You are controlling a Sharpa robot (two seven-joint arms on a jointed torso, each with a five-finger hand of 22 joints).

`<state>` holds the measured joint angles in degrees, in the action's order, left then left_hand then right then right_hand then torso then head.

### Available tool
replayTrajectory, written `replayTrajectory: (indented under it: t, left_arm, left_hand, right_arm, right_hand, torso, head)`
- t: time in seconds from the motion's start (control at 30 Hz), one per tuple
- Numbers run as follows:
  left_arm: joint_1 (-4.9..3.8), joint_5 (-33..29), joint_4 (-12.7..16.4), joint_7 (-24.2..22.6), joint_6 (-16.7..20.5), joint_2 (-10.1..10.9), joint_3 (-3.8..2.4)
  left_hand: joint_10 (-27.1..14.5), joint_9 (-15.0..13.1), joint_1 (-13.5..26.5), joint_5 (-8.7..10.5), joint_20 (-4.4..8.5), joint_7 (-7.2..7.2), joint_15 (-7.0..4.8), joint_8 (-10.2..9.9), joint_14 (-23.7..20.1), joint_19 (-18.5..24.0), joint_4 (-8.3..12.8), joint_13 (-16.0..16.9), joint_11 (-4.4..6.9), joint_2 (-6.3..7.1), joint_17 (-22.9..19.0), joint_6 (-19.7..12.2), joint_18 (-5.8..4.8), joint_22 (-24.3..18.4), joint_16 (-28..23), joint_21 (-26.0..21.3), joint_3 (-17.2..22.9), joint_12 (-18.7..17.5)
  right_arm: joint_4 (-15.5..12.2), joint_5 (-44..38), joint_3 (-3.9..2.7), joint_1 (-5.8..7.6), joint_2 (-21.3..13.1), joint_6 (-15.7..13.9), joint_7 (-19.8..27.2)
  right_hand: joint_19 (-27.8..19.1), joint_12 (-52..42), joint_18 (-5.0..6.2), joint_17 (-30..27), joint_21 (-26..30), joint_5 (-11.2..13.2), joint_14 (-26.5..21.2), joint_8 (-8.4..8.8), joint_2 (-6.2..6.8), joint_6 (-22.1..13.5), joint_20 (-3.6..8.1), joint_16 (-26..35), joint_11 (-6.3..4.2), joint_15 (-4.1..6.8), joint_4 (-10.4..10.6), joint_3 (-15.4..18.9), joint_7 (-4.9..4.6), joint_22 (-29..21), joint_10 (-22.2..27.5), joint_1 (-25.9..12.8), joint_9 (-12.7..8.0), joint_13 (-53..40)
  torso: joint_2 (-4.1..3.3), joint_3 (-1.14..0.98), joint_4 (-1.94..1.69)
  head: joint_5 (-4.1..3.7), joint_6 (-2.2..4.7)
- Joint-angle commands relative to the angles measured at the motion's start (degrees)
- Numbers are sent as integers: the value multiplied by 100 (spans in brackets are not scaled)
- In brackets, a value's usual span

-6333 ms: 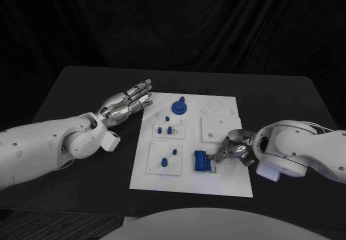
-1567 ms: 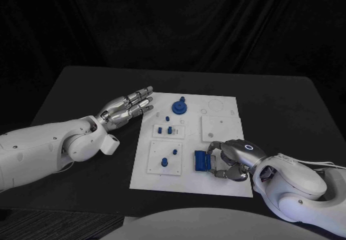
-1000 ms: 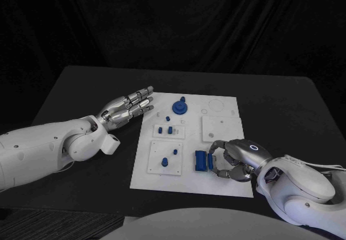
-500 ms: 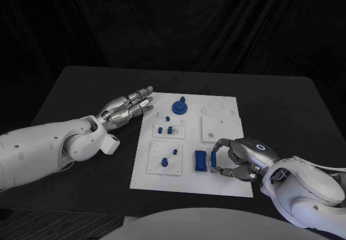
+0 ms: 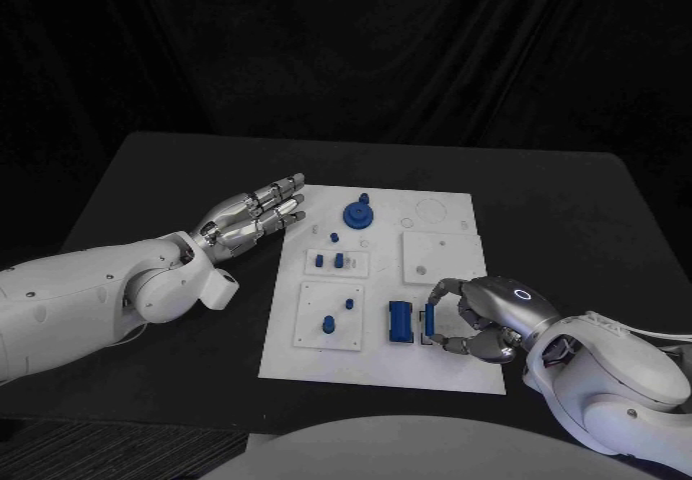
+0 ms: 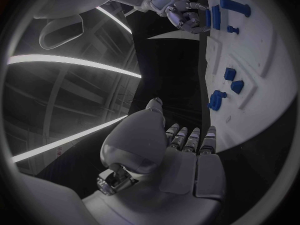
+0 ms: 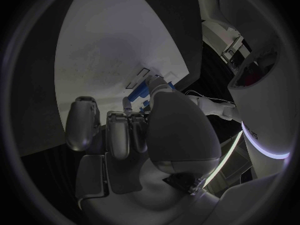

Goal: Assemble the parts on the task board

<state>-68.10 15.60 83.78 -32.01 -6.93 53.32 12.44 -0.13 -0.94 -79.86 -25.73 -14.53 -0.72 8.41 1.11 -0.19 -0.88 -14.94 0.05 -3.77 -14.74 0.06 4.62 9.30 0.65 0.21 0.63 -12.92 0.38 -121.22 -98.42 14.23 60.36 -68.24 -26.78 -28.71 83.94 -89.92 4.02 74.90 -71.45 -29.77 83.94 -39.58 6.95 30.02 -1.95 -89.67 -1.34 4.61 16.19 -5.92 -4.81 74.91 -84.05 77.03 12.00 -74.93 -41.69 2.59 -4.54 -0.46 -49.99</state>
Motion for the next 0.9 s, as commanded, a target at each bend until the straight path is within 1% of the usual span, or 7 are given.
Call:
replayTrajectory:
  t: [0.03, 0.33, 0.5, 0.6, 0.7, 0.83, 0.9]
  left_arm:
    - [11, 0, 7, -75, -66, -11, -4]
    - [12, 0, 2, -72, -67, -14, -4]
    - [13, 0, 0, -67, -72, -18, -4]
    - [13, 0, -2, -64, -72, -20, -4]
    - [14, 0, -5, -61, -74, -22, -4]
    - [14, 0, -10, -59, -76, -23, -4]
    - [14, 0, -13, -58, -77, -23, -4]
  left_hand:
    - [13, -7, 1, -4, -30, -45, 41, 23, 19, -5, -20, -5, -38, -36, -6, 7, 82, 8, -21, 22, -1, -38]
    - [13, -9, 1, -4, -31, -44, 42, 26, 19, -6, -21, -5, -38, -37, -6, 14, 82, 8, -21, 23, 0, -38]
    - [13, -9, 0, -7, -32, -37, 45, 27, 19, -6, -19, -5, -41, -39, -6, 17, 82, 9, -21, 24, 2, -38]
    - [13, -9, 0, -7, -32, -37, 45, 27, 19, -6, -19, -5, -41, -39, -6, 17, 82, 9, -21, 24, 2, -38]
    - [13, -9, -2, -12, -33, -33, 46, 28, 19, -8, -18, -5, -42, -40, -6, 19, 82, 10, -21, 25, 3, -38]
    - [13, -9, -2, -12, -33, -33, 46, 28, 19, -8, -18, -5, -42, -40, -6, 19, 82, 10, -21, 25, 3, -38]
    - [13, -9, -2, -12, -33, -33, 46, 28, 19, -8, -18, -5, -42, -40, -6, 19, 82, 10, -21, 25, 3, -38]
  right_arm:
    - [4, -13, 1, -19, 10, 183, -134]
    - [0, -13, 0, -137, 7, 312, -175]
    - [4, -13, 0, -174, 8, 332, -193]
    - [4, -13, 0, -184, 9, 340, -200]
    - [2, -13, 0, -190, 8, 367, -218]
    - [4, -13, 0, -194, 9, 348, -237]
    - [6, -13, 0, -195, 13, 303, -237]
  right_hand:
    - [79, -8, -34, 1510, -7, 43, 606, 33, 24, 176, 52, -33, -26, 36, 15, 10, 123, 1027, -595, -23, -9, -1507]
    - [73, -8, -32, 1507, 8, 126, 605, 65, 22, 210, 58, -32, -28, 40, 12, 13, 122, 1023, -595, -21, -43, -1507]
    - [68, -8, -31, 1493, 17, 338, 602, 147, 34, 216, 60, -27, -21, 38, 7, 43, 110, 1020, -595, -14, -114, -1507]
    - [61, -8, -29, 1490, 37, 746, 602, 211, 42, 178, 45, -26, 7, 15, 22, 111, 77, 1014, -595, -47, -174, -1507]
    - [59, -8, -27, 1484, 44, 911, 600, 237, 58, 153, 38, -24, 11, 9, 23, 151, 74, 1013, -595, -51, -203, -1507]
    - [39, -8, -17, 1462, 108, 1608, 596, 361, 125, -143, 18, -16, 41, -14, 52, 281, 37, 997, -595, -177, -306, -1507]
    - [38, -8, -16, 1463, 113, 1663, 596, 368, 130, -178, 14, -17, 46, -18, 53, 289, 31, 996, -595, -193, -318, -1507]
  torso:
    - [1, 1, 1]
    - [-2, -1, 1]
    - [2, -1, 4]
    - [-1, 0, -1]
    - [1, 0, 2]
    - [0, 1, -1]
    - [2, 0, 2]
  head:
    - [16, -1]
    - [9, -1]
    - [15, -1]
    - [2, -1]
    - [6, -1]
    - [7, -1]
    - [15, -1]
